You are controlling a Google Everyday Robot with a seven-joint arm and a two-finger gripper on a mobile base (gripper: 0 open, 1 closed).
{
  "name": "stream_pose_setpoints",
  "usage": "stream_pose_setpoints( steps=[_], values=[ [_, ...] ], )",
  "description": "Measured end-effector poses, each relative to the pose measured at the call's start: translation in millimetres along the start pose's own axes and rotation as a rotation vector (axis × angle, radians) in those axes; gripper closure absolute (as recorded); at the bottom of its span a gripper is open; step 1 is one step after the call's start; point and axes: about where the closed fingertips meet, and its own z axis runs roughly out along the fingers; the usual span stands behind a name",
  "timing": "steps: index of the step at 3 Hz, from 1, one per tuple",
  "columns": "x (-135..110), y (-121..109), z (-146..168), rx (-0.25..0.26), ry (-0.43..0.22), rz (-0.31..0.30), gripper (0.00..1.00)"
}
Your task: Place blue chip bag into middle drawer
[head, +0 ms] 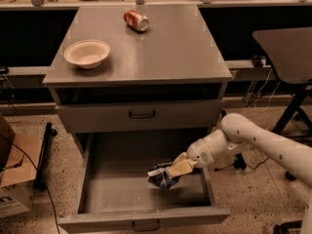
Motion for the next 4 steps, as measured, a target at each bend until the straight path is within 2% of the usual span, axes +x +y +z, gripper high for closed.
stream_pose_setpoints(
  steps=[1, 2, 4],
  values=[
    [17.4, -32.6, 13.5, 0.025, -0.017, 0.048, 0.76],
    [42.1, -55.2, 29.3, 0.031, -0.045, 0.112, 0.52],
    [44.3, -56.0, 32.4, 0.026, -0.046, 0.116, 0.05]
  ],
)
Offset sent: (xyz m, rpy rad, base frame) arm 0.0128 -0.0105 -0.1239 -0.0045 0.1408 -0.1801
